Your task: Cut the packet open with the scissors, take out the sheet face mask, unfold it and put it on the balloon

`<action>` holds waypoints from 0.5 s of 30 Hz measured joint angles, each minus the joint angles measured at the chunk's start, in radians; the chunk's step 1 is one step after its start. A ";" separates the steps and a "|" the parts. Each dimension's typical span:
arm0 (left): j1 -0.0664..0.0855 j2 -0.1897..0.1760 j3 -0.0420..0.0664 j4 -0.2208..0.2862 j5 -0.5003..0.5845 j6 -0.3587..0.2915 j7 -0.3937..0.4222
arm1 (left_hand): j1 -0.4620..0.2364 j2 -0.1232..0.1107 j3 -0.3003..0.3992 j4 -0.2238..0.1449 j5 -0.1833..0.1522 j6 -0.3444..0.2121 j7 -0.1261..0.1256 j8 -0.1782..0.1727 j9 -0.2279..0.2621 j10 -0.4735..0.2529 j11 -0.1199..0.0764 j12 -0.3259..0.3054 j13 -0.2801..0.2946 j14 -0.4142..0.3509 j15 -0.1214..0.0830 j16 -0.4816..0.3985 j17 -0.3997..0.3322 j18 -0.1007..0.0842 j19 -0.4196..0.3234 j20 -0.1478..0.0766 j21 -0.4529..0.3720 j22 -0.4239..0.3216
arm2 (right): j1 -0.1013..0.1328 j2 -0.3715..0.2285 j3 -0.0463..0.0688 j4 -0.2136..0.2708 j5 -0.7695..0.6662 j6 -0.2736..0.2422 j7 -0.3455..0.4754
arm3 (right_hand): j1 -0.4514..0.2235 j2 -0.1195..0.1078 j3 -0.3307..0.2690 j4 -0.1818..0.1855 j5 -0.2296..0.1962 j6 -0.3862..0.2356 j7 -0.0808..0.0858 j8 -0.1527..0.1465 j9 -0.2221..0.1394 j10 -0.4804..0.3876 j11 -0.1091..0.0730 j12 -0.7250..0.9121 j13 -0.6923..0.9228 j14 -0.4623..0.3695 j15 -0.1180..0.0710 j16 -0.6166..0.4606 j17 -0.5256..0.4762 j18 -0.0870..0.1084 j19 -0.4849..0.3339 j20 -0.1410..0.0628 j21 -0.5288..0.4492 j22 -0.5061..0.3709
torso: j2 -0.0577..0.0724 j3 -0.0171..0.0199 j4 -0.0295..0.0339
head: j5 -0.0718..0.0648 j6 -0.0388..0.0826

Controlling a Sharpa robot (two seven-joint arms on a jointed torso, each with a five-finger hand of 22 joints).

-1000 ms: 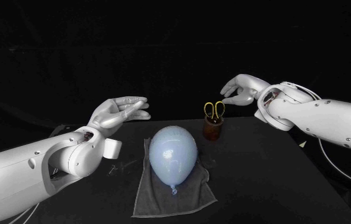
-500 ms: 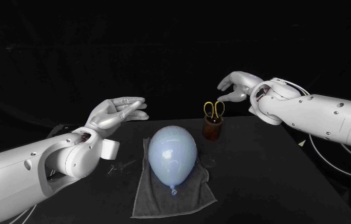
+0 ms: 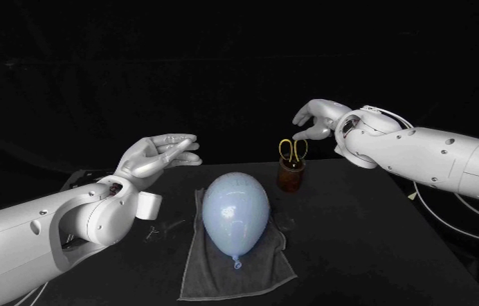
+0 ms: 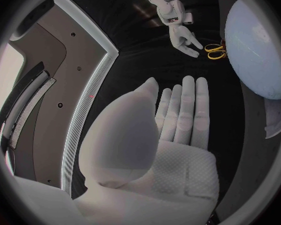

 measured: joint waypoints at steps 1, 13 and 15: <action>0.000 0.000 0.000 0.000 0.000 0.000 0.000 | 0.000 0.000 0.000 0.000 0.000 0.000 0.000 0.000 0.000 0.000 0.000 0.000 0.000 0.000 0.000 0.000 0.000 0.000 0.000 0.000 0.000 0.000 | 0.000 0.005 0.000 -0.005 0.000 0.004 0.000 | 0.000 0.000 -0.003 0.003 0.000 0.000 0.000 0.000 0.001 0.000 0.000 0.000 0.001 0.000 0.000 0.000 0.000 0.000 0.002 0.002 0.000 0.001 | 0.001 0.0000 0.0003 | 0.000 0.000; 0.001 0.003 0.000 -0.002 0.003 0.000 -0.001 | 0.000 0.000 0.000 0.000 0.000 -0.005 0.003 0.000 -0.001 0.000 0.000 0.000 0.000 -0.004 0.004 0.000 0.001 -0.001 0.000 0.000 0.000 0.000 | -0.001 0.055 0.000 -0.067 0.011 0.050 0.008 | 0.017 0.017 -0.006 0.006 0.000 0.024 0.004 0.000 0.008 0.058 -0.003 0.012 0.007 0.000 0.000 0.028 0.035 -0.006 0.029 -0.005 0.021 0.038 | 0.011 -0.0012 0.0012 | -0.004 0.002; 0.001 0.003 0.000 -0.002 0.003 0.000 -0.002 | 0.000 0.000 0.000 0.000 0.000 -0.006 0.002 0.000 -0.001 0.000 0.000 0.000 0.000 -0.004 0.004 0.000 0.002 -0.001 0.000 0.000 0.000 0.000 | -0.002 0.062 -0.001 -0.076 0.013 0.058 0.010 | 0.017 0.017 -0.003 0.010 0.000 0.028 0.001 0.000 0.009 0.069 -0.007 0.012 0.008 0.000 0.000 0.033 0.043 -0.006 0.036 -0.001 0.029 0.046 | 0.013 -0.0015 0.0016 | -0.004 0.002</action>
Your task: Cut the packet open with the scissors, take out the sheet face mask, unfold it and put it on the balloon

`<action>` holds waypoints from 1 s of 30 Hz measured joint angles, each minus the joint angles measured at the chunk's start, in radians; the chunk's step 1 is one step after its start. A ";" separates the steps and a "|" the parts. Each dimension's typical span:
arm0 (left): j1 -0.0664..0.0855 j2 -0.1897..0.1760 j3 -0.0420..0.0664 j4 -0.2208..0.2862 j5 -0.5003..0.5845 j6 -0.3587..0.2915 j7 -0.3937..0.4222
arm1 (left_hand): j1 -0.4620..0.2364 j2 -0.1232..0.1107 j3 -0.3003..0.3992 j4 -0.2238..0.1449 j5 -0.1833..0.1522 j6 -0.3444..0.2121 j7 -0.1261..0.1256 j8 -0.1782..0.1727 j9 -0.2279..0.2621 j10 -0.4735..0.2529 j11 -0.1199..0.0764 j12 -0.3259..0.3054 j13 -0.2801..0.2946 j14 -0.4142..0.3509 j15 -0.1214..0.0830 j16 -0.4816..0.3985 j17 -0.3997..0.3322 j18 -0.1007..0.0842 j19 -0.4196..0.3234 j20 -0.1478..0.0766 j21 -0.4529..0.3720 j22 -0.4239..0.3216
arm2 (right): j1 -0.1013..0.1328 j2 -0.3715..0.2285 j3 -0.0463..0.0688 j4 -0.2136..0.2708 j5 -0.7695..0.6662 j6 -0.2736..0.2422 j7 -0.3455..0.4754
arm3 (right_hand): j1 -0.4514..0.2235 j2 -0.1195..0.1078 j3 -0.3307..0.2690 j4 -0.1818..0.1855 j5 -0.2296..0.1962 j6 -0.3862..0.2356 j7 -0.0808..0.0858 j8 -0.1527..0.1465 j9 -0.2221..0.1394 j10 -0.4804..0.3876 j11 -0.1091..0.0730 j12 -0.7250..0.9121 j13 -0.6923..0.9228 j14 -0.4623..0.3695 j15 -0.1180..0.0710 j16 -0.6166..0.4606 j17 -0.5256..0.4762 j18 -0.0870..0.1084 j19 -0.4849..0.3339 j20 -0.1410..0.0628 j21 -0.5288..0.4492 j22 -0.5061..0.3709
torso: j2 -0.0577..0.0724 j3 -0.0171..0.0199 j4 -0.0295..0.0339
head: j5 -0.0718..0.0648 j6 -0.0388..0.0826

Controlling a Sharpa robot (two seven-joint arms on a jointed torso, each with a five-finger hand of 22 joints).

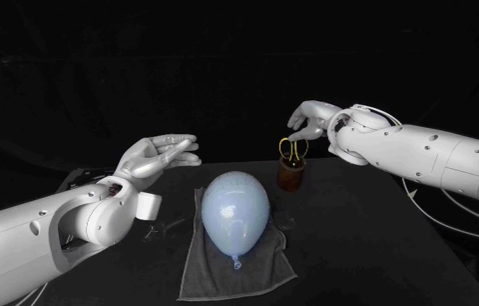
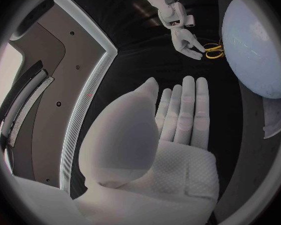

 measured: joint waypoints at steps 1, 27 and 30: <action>0.000 0.000 0.000 0.000 0.000 0.000 0.000 | 0.000 0.000 0.000 0.000 0.000 0.000 0.000 0.000 0.000 0.000 0.000 0.000 0.000 0.000 0.000 0.000 0.000 0.000 0.000 0.000 0.000 0.000 | -0.001 0.002 0.000 -0.002 0.001 0.004 0.001 | 0.003 0.003 0.001 0.001 0.000 0.000 0.000 0.000 0.000 0.002 0.001 0.000 0.000 0.000 0.000 0.002 0.002 0.000 0.002 -0.002 0.000 0.004 | 0.001 -0.0002 0.0005 | 0.000 0.000; 0.000 0.004 0.000 -0.006 0.005 0.000 -0.002 | -0.004 0.004 0.000 0.000 0.000 0.004 0.003 -0.004 0.000 0.003 0.003 -0.005 0.001 0.001 0.002 0.000 0.002 0.003 0.000 0.000 -0.003 -0.001 | -0.015 0.027 -0.002 -0.021 0.012 0.084 0.013 | 0.000 0.039 0.261 0.016 -0.025 0.104 -0.029 0.016 0.017 0.134 -0.027 -0.007 -0.014 -0.001 -0.019 0.053 0.063 -0.003 0.054 -0.022 0.071 0.122 | 0.009 0.0004 -0.0007 | 0.000 -0.002; 0.000 0.004 0.000 -0.006 0.005 0.000 -0.003 | -0.004 0.004 0.000 0.000 0.000 0.004 0.003 -0.004 0.000 0.003 0.003 -0.005 0.001 0.001 0.002 0.000 0.003 0.003 0.000 0.000 -0.003 -0.001 | -0.015 0.027 -0.002 -0.021 0.012 0.085 0.012 | -0.008 0.047 0.298 0.019 -0.027 0.117 -0.031 0.028 0.028 0.154 -0.032 -0.007 -0.015 0.000 -0.022 0.059 0.065 -0.003 0.055 -0.023 0.077 0.133 | 0.010 0.0007 -0.0005 | 0.000 -0.002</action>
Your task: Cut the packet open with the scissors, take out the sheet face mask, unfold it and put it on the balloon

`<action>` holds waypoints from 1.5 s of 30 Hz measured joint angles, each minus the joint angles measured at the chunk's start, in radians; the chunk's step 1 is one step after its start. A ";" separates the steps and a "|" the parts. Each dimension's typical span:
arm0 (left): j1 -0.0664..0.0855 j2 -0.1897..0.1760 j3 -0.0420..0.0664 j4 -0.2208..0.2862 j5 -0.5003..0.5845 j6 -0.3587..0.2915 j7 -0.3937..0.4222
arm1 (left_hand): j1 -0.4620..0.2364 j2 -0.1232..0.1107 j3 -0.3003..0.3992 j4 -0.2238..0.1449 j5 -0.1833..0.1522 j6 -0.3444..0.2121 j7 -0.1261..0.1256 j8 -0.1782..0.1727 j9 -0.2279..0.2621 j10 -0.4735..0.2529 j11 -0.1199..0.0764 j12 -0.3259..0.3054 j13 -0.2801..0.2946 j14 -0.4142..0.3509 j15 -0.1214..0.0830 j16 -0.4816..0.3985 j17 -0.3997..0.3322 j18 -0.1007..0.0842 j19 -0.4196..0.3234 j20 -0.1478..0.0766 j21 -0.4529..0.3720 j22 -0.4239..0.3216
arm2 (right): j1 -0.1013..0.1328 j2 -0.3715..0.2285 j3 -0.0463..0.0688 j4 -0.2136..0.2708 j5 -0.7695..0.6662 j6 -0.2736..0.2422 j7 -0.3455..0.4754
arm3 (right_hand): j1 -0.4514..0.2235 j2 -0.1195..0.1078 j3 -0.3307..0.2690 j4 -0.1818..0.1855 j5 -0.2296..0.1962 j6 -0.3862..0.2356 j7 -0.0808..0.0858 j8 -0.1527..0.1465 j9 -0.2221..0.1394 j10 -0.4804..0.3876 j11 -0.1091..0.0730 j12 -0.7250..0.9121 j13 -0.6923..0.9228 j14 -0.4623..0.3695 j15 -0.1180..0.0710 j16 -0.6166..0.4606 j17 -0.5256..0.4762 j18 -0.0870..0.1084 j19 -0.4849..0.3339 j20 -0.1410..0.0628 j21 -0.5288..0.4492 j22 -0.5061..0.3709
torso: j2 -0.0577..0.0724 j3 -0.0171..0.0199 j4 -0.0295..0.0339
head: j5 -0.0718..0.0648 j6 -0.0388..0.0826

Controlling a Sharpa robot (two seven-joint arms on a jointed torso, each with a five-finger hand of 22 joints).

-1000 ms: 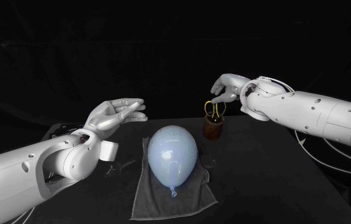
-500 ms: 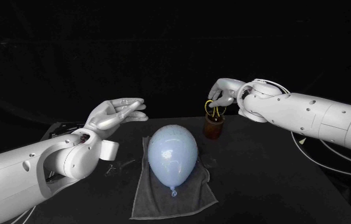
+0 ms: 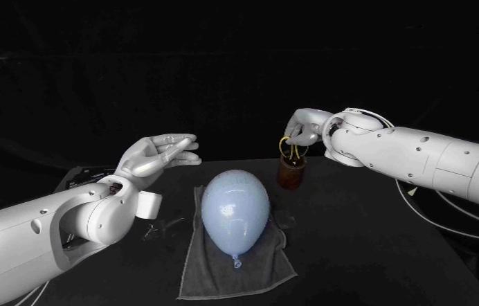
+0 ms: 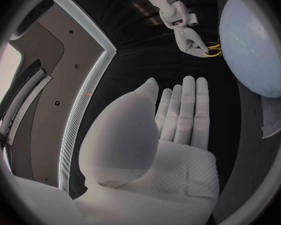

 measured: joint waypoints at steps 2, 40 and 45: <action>0.000 0.000 0.000 0.000 0.000 0.000 0.000 | 0.000 0.000 0.000 0.000 0.000 0.000 0.000 0.000 0.000 0.000 0.000 0.000 0.000 0.000 0.000 0.000 0.000 0.000 0.000 0.000 0.000 0.000 | 0.000 0.001 0.000 0.000 0.000 0.000 -0.001 | -0.002 0.002 0.017 0.000 0.000 0.004 -0.004 0.010 0.008 0.010 -0.002 -0.002 0.000 0.000 -0.003 0.000 0.003 -0.001 0.004 -0.004 0.005 0.006 | 0.000 0.0000 0.0000 | 0.001 0.000; 0.000 0.013 0.000 -0.020 0.004 0.001 -0.008 | -0.004 0.004 0.003 0.003 0.000 -0.001 0.000 0.000 -0.001 0.000 0.000 0.000 0.000 0.000 0.000 0.000 0.003 -0.002 0.000 0.000 0.000 -0.001 | 0.038 -0.080 0.012 0.128 -0.009 -0.277 -0.031 | -0.022 0.000 0.103 -0.034 -0.012 0.030 -0.024 0.108 0.058 0.086 0.011 0.004 0.021 0.001 -0.030 0.017 0.031 -0.014 0.037 -0.030 0.054 0.088 | 0.005 -0.0007 -0.0025 | -0.010 0.023; 0.000 0.017 0.000 -0.025 0.004 0.004 -0.010 | -0.004 0.004 0.003 0.003 0.000 -0.001 0.000 0.000 -0.001 0.000 0.000 -0.004 0.000 0.000 0.000 -0.004 0.004 -0.002 -0.003 0.003 0.000 -0.003 | 0.058 -0.110 0.017 0.184 -0.007 -0.291 -0.036 | -0.022 0.000 0.103 -0.034 -0.012 0.031 -0.025 0.108 0.061 0.086 0.011 0.004 0.021 0.001 -0.030 0.022 0.035 -0.014 0.037 -0.030 0.054 0.092 | 0.004 -0.0013 -0.0025 | -0.010 0.025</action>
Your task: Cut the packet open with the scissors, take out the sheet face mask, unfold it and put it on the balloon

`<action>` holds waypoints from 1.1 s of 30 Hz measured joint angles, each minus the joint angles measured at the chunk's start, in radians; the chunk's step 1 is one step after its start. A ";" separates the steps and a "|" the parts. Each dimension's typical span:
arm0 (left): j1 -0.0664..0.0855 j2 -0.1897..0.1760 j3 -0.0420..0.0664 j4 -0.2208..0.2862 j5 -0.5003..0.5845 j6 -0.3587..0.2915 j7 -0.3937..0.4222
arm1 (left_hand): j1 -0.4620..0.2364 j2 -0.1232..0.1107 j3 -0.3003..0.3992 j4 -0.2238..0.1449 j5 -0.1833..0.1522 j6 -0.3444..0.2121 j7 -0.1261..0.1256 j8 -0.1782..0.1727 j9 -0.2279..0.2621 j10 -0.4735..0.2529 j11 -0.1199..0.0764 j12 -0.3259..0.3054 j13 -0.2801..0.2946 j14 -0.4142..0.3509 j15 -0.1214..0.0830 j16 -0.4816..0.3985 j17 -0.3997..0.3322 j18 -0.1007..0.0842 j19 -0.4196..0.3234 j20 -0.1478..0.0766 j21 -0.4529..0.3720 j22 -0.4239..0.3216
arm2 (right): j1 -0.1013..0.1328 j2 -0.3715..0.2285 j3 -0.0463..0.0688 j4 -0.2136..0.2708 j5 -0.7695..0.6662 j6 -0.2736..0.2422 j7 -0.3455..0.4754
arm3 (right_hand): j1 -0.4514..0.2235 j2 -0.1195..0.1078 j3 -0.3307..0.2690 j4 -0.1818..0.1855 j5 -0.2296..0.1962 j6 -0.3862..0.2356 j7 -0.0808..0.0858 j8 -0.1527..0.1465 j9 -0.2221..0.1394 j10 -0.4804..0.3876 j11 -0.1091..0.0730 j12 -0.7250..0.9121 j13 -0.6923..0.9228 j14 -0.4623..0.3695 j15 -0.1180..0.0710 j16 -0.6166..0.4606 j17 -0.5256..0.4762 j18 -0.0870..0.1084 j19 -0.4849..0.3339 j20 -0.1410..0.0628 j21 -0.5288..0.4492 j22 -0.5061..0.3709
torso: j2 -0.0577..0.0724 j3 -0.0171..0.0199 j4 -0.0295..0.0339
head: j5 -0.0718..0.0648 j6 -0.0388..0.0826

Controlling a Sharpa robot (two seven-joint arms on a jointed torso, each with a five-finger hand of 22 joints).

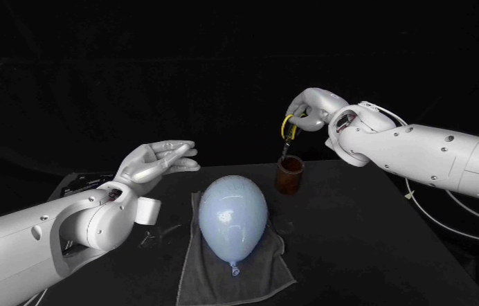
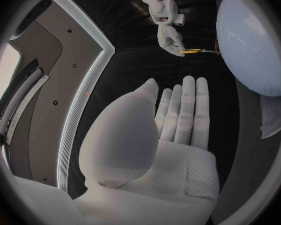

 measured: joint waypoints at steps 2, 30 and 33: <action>0.000 0.002 0.000 -0.003 0.000 0.002 -0.002 | -0.004 0.004 0.000 0.000 0.000 0.000 0.000 -0.006 -0.002 0.000 0.000 -0.004 0.000 -0.009 0.009 -0.008 0.002 0.000 -0.005 0.005 -0.008 -0.003 | 0.015 -0.013 0.002 0.029 0.001 -0.007 -0.003 | 0.000 0.000 0.000 0.000 0.000 0.002 -0.002 0.002 0.000 0.000 0.000 0.000 0.000 0.000 0.000 0.000 0.000 0.000 0.000 0.000 0.000 0.003 | -0.001 0.0001 0.0000 | 0.001 0.000; 0.048 0.298 0.015 -0.400 -0.197 -0.039 -0.035 | -0.005 -0.024 -0.097 -0.025 0.000 -0.138 -0.022 -0.087 -0.028 -0.214 0.077 -0.015 -0.003 -0.387 0.114 -0.278 -0.096 -0.054 -0.423 0.079 -0.255 -0.084 | 0.067 0.209 0.002 -0.062 0.112 -0.039 -0.122 | -0.013 -0.005 0.007 0.002 0.003 -0.004 -0.006 0.012 0.037 0.007 -0.008 -0.004 0.000 -0.004 -0.003 -0.001 -0.005 -0.007 0.007 0.000 0.004 0.001 | -0.027 -0.0049 -0.0022 | 0.024 0.014; 0.053 0.332 0.015 -0.436 -0.229 -0.052 -0.048 | -0.009 -0.028 -0.152 -0.009 0.000 -0.226 -0.033 -0.119 -0.045 -0.322 0.069 -0.017 -0.006 -0.449 0.117 -0.300 -0.118 -0.064 -0.444 0.077 -0.260 -0.086 | 0.060 0.241 0.001 -0.094 0.134 -0.039 -0.138 | -0.011 -0.003 0.007 0.001 0.003 -0.005 -0.006 0.012 0.037 0.007 -0.008 -0.005 0.000 -0.004 -0.003 -0.001 -0.006 -0.007 0.007 0.000 0.004 -0.003 | -0.027 -0.0049 -0.0023 | 0.029 0.015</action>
